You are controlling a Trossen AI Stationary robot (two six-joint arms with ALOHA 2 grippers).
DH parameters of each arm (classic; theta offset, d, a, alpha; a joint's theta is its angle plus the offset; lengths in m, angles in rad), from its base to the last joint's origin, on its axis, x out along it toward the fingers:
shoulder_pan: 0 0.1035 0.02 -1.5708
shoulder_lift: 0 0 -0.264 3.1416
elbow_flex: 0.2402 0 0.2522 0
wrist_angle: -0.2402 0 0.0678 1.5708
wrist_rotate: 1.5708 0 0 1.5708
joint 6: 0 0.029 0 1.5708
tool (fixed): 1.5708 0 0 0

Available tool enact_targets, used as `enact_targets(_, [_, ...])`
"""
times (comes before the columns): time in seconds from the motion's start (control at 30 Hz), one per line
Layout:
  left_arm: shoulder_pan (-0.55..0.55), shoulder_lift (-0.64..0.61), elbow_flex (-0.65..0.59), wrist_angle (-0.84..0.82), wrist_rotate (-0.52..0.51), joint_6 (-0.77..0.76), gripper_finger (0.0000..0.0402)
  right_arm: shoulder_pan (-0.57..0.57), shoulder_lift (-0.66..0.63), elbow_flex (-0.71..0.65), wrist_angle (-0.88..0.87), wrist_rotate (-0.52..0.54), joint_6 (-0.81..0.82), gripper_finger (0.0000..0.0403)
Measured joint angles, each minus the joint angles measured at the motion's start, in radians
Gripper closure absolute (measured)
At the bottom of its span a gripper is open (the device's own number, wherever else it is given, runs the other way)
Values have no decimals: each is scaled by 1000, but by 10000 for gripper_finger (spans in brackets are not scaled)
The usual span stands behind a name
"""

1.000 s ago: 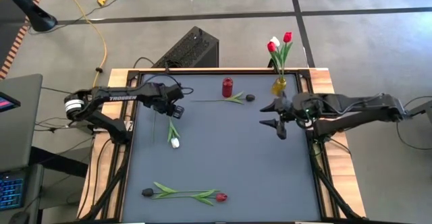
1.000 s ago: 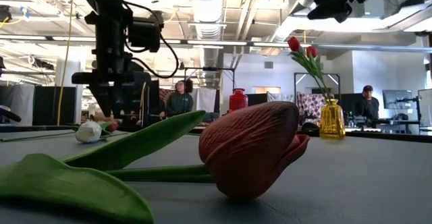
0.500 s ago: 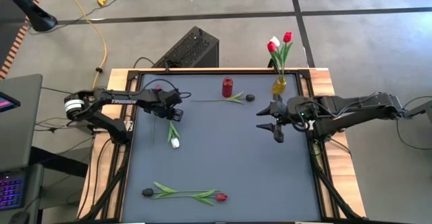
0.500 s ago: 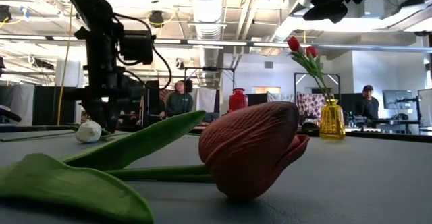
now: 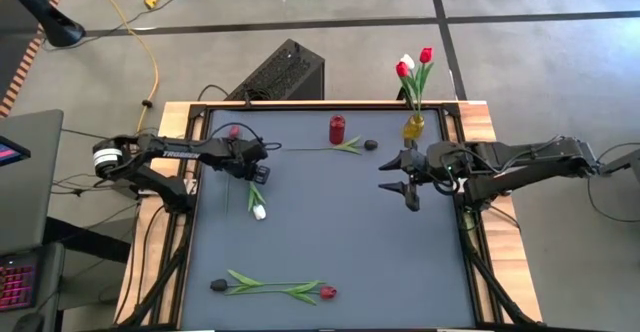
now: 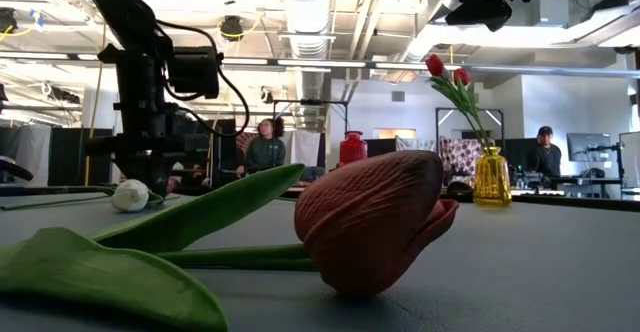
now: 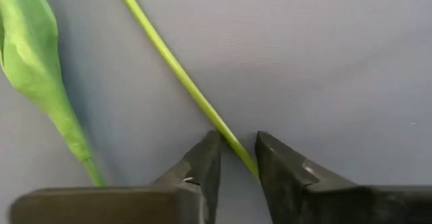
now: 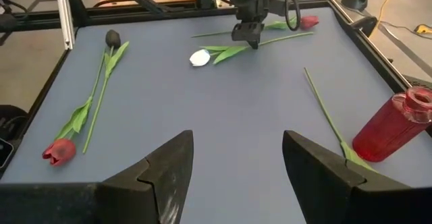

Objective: Sort flowers into vase by color
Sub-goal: Put the white tulip into the yellow vase

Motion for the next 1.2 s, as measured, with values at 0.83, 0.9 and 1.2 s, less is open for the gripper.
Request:
enact_targets(0.83, [-13, -65, 119, 251, 63, 151, 401, 0, 8, -1, 12, 0, -4, 148])
enact_targets(0.9, [-17, -93, 153, 249, 93, 173, 401, 0, 15, -1, 26, 0, -58, 148])
enact_targets(1.2, [-96, -213, 208, 465, 288, 161, 401, 63, 79, -1, 233, -1, -567, 148])
